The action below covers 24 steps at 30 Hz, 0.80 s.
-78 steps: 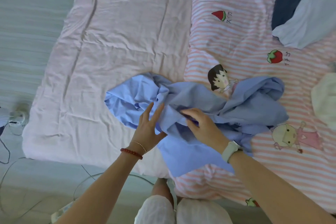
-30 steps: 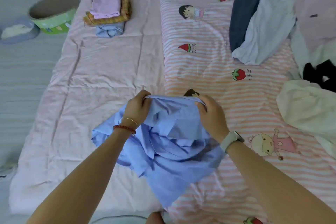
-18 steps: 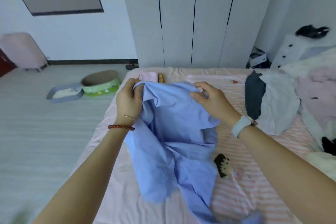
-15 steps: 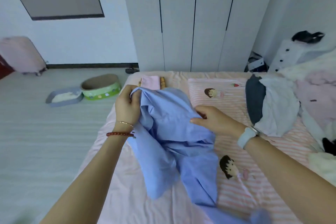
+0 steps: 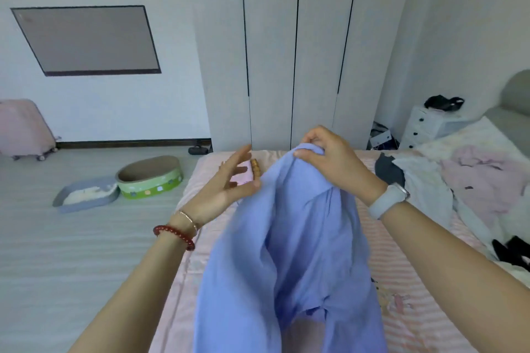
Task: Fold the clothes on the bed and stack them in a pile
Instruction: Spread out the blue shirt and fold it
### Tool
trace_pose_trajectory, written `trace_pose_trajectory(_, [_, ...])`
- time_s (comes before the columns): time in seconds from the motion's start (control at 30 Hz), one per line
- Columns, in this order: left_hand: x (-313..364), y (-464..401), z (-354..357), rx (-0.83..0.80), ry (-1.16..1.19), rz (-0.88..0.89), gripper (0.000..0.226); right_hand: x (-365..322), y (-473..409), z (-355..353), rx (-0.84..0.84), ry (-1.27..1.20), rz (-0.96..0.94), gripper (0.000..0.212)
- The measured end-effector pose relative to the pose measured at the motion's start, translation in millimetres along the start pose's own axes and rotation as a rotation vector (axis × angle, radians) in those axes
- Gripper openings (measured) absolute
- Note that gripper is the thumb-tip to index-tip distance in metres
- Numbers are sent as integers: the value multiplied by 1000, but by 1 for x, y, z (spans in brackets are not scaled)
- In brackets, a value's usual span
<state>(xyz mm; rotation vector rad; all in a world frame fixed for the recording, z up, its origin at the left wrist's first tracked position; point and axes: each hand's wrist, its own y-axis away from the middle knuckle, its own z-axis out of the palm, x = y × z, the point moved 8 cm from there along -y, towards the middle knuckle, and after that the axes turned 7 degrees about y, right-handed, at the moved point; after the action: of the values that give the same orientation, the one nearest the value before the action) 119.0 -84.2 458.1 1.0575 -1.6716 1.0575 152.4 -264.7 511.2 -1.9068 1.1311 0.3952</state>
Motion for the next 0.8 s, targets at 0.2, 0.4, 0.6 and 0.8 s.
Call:
trace_pose_trajectory(0.2, [20, -17, 35, 75, 25, 143, 25, -20, 12, 14, -77, -162, 19, 26])
trace_pose_trajectory(0.4, [19, -27, 14, 290, 172, 134, 25, 60, 85, 50, -308, -296, 296, 27])
trace_pose_trajectory(0.6, [35, -42, 11, 347, 296, 151, 21, 85, 120, 91, -475, -318, 335, 18])
trace_pose_trajectory(0.8, [28, -46, -8, 433, 124, 56, 17, 89, 94, 52, -83, -238, 319, 26])
